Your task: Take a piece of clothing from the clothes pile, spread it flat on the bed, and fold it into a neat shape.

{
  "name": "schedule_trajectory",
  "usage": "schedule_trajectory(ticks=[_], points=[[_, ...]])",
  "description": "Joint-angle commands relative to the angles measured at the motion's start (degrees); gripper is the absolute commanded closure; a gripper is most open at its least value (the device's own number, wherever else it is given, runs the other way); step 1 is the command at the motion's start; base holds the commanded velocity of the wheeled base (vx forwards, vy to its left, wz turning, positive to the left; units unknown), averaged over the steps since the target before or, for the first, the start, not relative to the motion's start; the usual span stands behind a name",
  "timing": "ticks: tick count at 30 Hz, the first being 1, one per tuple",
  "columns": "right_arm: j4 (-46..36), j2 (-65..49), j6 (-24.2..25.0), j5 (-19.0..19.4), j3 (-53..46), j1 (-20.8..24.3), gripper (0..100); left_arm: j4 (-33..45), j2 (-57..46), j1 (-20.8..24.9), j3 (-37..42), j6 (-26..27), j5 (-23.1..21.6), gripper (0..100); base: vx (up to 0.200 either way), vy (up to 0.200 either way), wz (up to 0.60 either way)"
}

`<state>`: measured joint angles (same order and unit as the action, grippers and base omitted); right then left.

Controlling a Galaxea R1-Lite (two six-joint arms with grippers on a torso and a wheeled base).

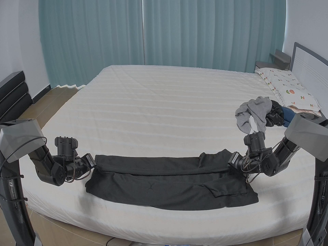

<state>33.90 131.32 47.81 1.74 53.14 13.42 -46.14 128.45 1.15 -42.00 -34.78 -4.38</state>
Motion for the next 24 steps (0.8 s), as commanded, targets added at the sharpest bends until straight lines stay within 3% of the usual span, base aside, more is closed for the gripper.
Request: schedule_trajectory(ticks=[1,4,5,6,19,24], points=[[-0.06,0.78,-0.53,0.01,-0.14,0.11,100,1.84,-0.13,0.35,-0.37,-0.02,-0.02,100,0.000,0.000,0.00],[0.02,0.69,-0.70,0.01,-0.58,0.03,100,2.02,-0.13,0.35,-0.28,-0.02,-0.02,100,0.000,0.000,0.00],[0.02,0.61,-0.61,0.19,-0.67,0.03,100,2.02,-0.22,0.44,-0.10,-0.02,-0.02,0,0.000,0.000,0.00],[-0.06,0.61,-0.53,0.37,-0.67,0.03,0,2.11,-0.22,0.44,-0.02,-0.02,-0.11,0,0.000,0.000,0.00],[0.11,-7.04,0.00,2.83,-2.95,-3.14,0,2.20,-2.77,-0.44,-0.81,-1.17,-0.19,0,0.000,0.000,0.00],[0.11,-6.51,0.00,4.41,-2.16,-6.04,0,2.28,-1.98,-0.71,-4.23,-5.74,-0.28,0,0.000,0.000,0.00]])
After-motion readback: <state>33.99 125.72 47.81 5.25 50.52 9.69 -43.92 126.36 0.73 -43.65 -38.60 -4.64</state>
